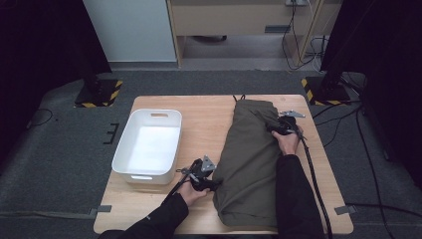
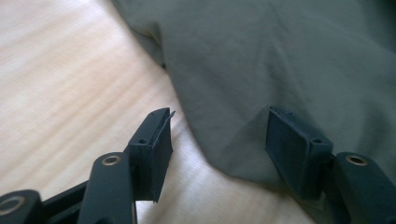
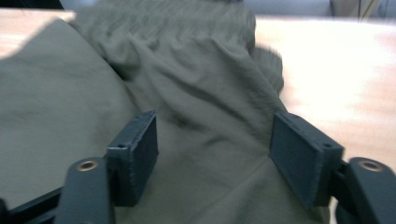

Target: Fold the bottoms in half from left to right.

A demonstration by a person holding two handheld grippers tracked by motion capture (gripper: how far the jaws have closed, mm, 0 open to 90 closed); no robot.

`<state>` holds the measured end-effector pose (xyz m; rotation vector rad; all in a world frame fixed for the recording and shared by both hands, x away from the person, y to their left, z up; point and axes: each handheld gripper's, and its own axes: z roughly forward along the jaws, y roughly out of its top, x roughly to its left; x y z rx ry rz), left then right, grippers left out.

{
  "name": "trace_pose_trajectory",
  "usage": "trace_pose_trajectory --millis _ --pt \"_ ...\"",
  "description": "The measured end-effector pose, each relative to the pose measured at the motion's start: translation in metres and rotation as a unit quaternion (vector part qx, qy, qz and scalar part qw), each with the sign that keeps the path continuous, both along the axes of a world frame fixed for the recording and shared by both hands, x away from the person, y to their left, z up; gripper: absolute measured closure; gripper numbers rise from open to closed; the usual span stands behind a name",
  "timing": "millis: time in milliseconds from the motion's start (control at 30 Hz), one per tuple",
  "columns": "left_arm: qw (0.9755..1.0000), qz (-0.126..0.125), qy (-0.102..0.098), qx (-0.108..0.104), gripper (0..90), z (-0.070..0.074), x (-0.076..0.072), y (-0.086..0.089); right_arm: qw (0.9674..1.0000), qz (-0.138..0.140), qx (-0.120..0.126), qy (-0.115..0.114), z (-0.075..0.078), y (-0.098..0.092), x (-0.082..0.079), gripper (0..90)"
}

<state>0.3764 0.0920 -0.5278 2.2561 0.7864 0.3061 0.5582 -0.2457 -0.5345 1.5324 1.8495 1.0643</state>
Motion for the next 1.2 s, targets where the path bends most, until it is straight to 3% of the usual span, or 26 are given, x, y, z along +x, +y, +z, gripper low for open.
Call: trace_pose_trajectory --millis 100,233,333,433,500,633,800,900,1000,1067,1200 --pt "1.0 -0.006 0.003 0.002 40.5 0.001 -0.004 0.0 0.9993 0.007 -0.004 0.036 -0.001 -0.002 0.002 25.1" --pt "0.9999 -0.009 0.002 0.004 40.6 0.001 -0.008 -0.001 0.9994 0.014 -0.01 0.029 0.01 -0.002 -0.002 23.5" --pt "1.0 -0.008 0.002 0.004 39.0 0.001 -0.007 -0.001 0.9995 0.029 -0.013 0.007 0.029 -0.005 -0.012 21.1" --pt "1.0 -0.002 -0.003 -0.004 36.9 0.002 -0.005 0.0 0.999 0.042 -0.013 -0.004 0.049 -0.009 -0.025 17.1" --pt "0.9999 0.003 -0.004 -0.013 35.3 0.005 -0.005 -0.001 0.998 0.059 -0.024 0.003 0.061 -0.01 -0.035 13.7" --pt "0.9997 0.004 -0.012 -0.02 32.3 0.012 -0.008 -0.001 0.9958 0.083 -0.027 -0.026 0.072 -0.012 -0.067 15.0" --pt "0.9999 -0.004 -0.003 -0.009 27.0 0.011 -0.017 -0.003 0.993 0.11 -0.037 -0.017 0.066 -0.01 -0.105 10.5" --pt "0.9999 -0.011 -0.001 -0.01 25.1 0.013 -0.023 -0.003 0.99 0.134 -0.044 -0.001 0.054 -0.004 -0.126 16.0" --pt "0.9998 -0.019 -0.001 -0.004 24.4 0.012 -0.028 -0.005 0.99 0.135 -0.04 0.002 0.045 -0.004 -0.143 16.6" --pt "0.9997 -0.023 -0.003 0.003 24.3 0.011 -0.03 -0.007 0.9887 0.14 -0.054 0.013 0.034 -0.003 -0.156 15.1" --pt "0.9994 -0.031 0.0 0.017 24.5 0.006 -0.031 -0.01 0.9878 0.137 -0.067 0.033 0.019 -0.003 -0.16 14.0"
